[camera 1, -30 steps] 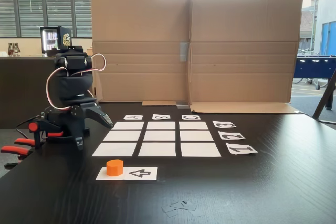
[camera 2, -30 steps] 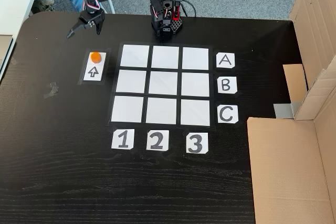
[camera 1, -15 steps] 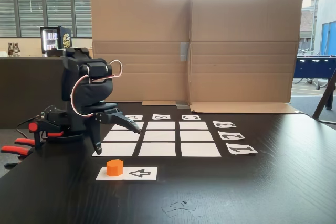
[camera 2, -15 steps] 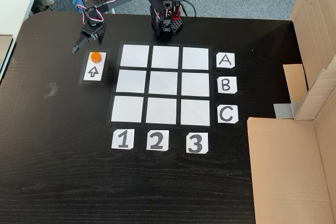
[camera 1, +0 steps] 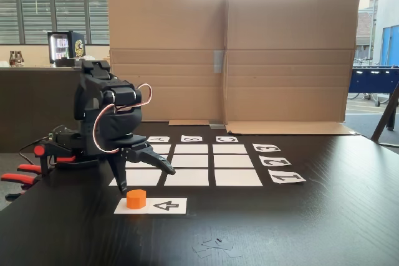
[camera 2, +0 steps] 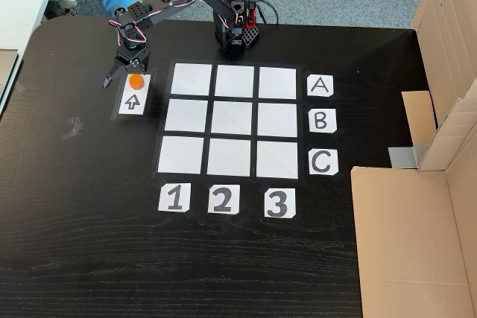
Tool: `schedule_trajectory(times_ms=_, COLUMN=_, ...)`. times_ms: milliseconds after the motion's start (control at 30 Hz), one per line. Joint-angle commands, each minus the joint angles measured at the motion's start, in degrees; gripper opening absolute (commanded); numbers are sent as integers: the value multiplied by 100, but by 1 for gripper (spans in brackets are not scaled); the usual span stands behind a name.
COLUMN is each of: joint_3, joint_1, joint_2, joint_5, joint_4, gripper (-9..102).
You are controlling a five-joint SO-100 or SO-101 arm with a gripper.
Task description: Pick up the round, orange token and place it in the grid on square B2.
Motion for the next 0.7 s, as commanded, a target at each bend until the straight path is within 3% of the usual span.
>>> schedule_trajectory(times_ms=0, joint_3=-290, joint_1=-79, joint_2=-35, joint_5=62, joint_4=-62, gripper=74)
schedule_trajectory(times_ms=200, joint_3=-422, joint_1=-158, joint_2=-176, joint_5=105, joint_4=-79, gripper=72)
schedule_trajectory(times_ms=267, joint_3=-422, joint_1=-185, joint_2=-167, joint_5=105, joint_4=-114, gripper=66)
schedule_trajectory(times_ms=333, joint_3=-422, joint_1=-211, joint_2=-158, joint_5=105, joint_4=-290, gripper=46)
schedule_trajectory(times_ms=400, joint_3=-360, joint_1=-229, joint_2=-176, joint_5=97, joint_4=-475, gripper=6)
schedule_trajectory(times_ms=433, joint_3=-334, joint_1=-229, joint_2=-193, joint_5=105, joint_4=-439, gripper=-1)
schedule_trajectory(times_ms=667, joint_3=-343, joint_1=-193, joint_2=-237, joint_5=141, joint_4=-396, gripper=-1)
